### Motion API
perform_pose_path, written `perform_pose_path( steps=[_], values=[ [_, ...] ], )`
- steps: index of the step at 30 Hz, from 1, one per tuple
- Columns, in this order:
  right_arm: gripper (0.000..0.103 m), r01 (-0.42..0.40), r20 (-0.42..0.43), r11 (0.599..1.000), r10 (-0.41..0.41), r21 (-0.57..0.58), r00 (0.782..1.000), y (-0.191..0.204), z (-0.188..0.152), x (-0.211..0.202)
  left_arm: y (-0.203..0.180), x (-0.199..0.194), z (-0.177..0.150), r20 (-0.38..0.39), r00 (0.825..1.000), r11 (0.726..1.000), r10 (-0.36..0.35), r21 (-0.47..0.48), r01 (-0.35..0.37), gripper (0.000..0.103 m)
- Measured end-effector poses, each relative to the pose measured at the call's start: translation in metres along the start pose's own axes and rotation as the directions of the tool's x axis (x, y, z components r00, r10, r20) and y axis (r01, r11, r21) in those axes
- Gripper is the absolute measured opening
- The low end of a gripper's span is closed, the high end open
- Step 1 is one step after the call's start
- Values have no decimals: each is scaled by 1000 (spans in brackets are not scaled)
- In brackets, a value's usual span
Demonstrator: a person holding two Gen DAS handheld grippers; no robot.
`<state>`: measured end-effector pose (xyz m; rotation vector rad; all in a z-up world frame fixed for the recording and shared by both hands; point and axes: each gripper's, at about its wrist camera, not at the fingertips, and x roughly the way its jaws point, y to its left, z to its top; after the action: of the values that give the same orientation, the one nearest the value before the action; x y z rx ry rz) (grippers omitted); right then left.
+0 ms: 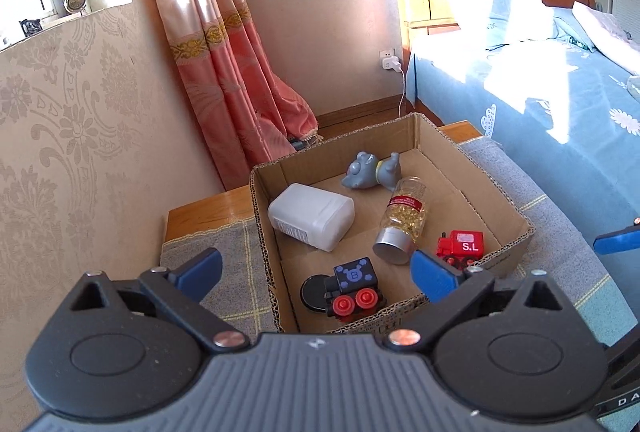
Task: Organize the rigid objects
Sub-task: 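Move the left tool onto the black power bank while the right tool approaches the teal oval case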
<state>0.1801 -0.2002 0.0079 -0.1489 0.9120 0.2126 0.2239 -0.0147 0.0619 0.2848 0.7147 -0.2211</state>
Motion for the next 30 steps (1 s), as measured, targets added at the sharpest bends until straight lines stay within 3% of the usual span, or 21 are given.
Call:
perform_pose_path(
  steps=[4, 9, 12, 15, 18, 30],
  values=[
    [103, 39, 21, 999, -39, 18, 999, 4, -10, -8, 1, -29, -13, 13, 1000, 1000, -15, -25, 15, 101],
    [103, 151, 52, 986, -154, 64, 987, 9, -35, -15, -3, -58, -49, 19, 1000, 997, 4, -78, -2, 102],
    [103, 128, 37, 983, -134, 129, 990, 4, -54, -9, -5, -62, -79, 29, 999, 989, -24, -148, 28, 102],
    [103, 100, 5, 983, -102, 153, 995, 1, -70, 1, -9, -50, -103, 13, 997, 979, -71, -190, 72, 102],
    [103, 125, -34, 980, -121, 158, 992, -2, -80, 12, -17, -32, -118, -35, 998, 980, -49, -195, 41, 102],
    [103, 106, -51, 987, -100, 123, 994, -7, -114, 36, -56, 32, -133, -185, 977, 985, -108, -156, 79, 102]
  ],
)
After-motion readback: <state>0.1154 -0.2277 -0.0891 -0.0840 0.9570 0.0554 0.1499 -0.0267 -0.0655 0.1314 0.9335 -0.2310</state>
